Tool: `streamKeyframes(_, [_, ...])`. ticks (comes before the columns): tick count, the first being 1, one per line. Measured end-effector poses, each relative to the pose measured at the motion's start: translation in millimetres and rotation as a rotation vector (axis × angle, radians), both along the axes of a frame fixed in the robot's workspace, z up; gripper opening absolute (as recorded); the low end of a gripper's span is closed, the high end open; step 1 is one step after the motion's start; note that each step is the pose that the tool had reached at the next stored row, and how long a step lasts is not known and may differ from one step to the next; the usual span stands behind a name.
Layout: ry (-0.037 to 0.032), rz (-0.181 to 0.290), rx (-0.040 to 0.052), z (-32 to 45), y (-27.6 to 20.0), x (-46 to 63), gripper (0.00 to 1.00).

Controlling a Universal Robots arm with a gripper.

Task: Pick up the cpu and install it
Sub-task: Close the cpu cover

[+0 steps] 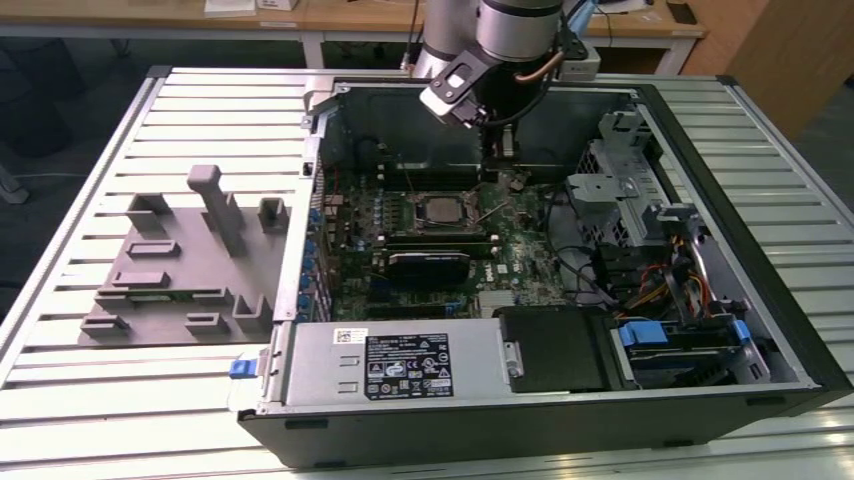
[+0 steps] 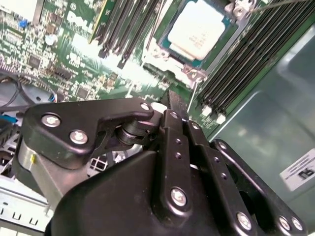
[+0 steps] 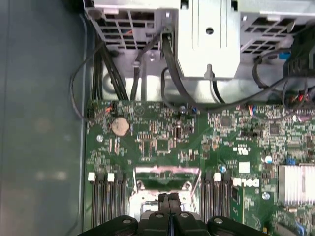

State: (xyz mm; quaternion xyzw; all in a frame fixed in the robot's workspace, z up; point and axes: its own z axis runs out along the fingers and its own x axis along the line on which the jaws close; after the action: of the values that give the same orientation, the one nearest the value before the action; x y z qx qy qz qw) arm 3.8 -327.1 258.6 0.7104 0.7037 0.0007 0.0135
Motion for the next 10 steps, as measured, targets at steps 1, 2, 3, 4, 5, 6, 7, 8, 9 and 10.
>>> streamKeyframes(1, [0.0003,0.0,0.0,0.0,0.0,2.2,0.11])
streamKeyframes(2, [0.0005,0.0,-0.0001,0.0,0.1,4.6,0.11])
streamKeyframes(3, [0.0008,0.0,-0.0002,0.1,0.1,6.7,0.11])
streamKeyframes(4, [0.001,0.0,-0.0002,0.1,0.2,8.9,0.11])
streamKeyframes(5, [0.0011,0.0,-0.0003,0.1,0.2,10.9,0.11])
streamKeyframes(6, [0.0012,0.0,-0.0002,0.1,0.3,12.9,0.11])
streamKeyframes(7, [0.0013,0.0,-0.0001,0.0,0.3,14.9,0.11])
streamKeyframes(8, [0.0014,0.0,-0.0001,0.0,0.4,16.9,0.11])
streamKeyframes(9, [0.0015,0.0,0.0,0.0,0.5,19.2,0.11])
streamKeyframes(10, [0.0017,0.0,0.0,0.0,0.6,21.6,0.11])
